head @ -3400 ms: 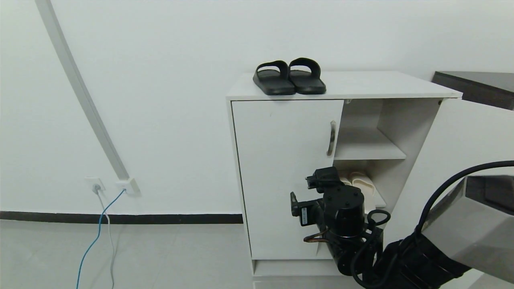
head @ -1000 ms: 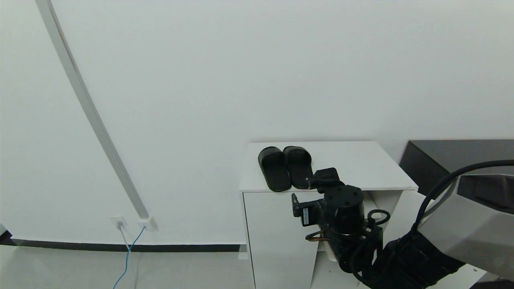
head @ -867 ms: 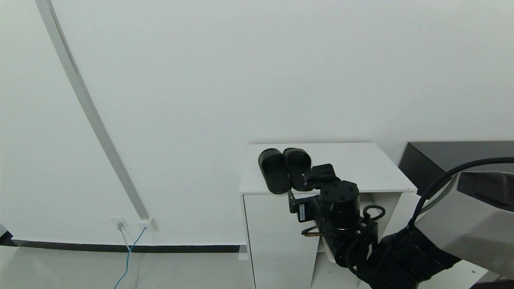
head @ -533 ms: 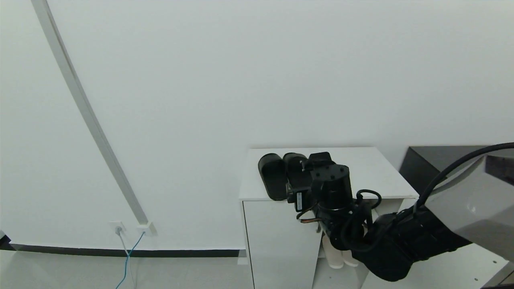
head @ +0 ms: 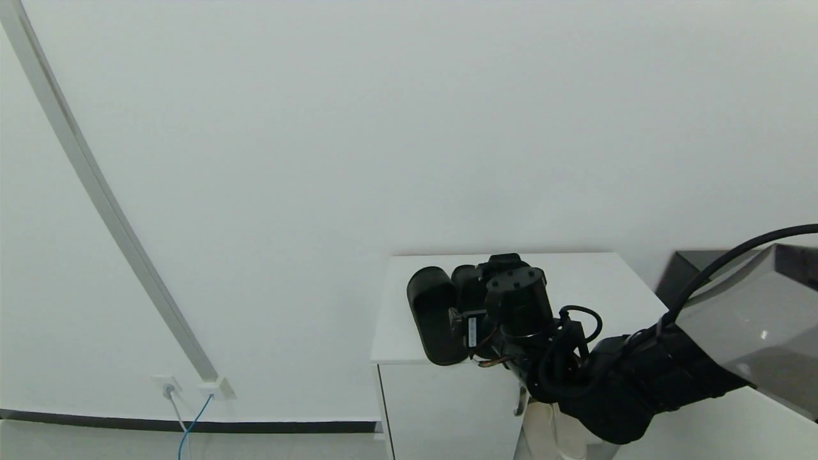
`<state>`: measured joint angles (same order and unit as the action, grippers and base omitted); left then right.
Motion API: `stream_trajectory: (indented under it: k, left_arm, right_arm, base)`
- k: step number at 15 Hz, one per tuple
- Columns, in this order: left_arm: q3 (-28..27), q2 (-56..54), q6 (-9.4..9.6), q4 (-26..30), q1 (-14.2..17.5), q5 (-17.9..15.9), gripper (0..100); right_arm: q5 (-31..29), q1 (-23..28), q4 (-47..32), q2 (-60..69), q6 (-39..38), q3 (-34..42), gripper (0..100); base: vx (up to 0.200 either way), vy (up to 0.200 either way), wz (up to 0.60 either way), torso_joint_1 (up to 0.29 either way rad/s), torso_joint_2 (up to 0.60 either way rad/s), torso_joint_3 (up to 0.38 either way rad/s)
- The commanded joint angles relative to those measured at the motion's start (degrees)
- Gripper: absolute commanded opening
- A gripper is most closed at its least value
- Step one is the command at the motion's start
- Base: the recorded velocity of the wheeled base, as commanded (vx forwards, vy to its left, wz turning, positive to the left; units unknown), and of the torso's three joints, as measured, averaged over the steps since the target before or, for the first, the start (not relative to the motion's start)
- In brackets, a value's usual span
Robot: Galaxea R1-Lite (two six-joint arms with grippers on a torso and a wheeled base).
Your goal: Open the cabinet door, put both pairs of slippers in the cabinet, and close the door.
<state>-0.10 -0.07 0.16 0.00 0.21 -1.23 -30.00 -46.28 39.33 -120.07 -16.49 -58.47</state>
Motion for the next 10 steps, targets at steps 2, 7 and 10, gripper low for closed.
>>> stream_trajectory:
  k: [2, 7, 10]
  left_arm:
    - [0.0, 0.1, 0.02, 0.0, 0.0, 0.0, 0]
    - [0.0, 0.1, 0.02, 0.0, 0.0, 0.0, 0]
    - [0.0, 0.1, 0.02, 0.0, 0.0, 0.0, 0]
  right_arm:
    - [0.5, -1.3, 0.9, -4.4, 0.0, 0.1, 100]
    - [1.3, 0.6, 6.0, -12.4, 1.6, -5.4, 100]
    - [1.3, 2.6, 8.5, -17.7, 4.7, -11.8, 100]
  base:
    - [0.0, 0.0, 0.0, 0.0, 0.0, 0.0]
    - [0.0, 0.0, 0.0, 0.0, 0.0, 0.0]
    - [0.0, 0.0, 0.0, 0.0, 0.0, 0.0]
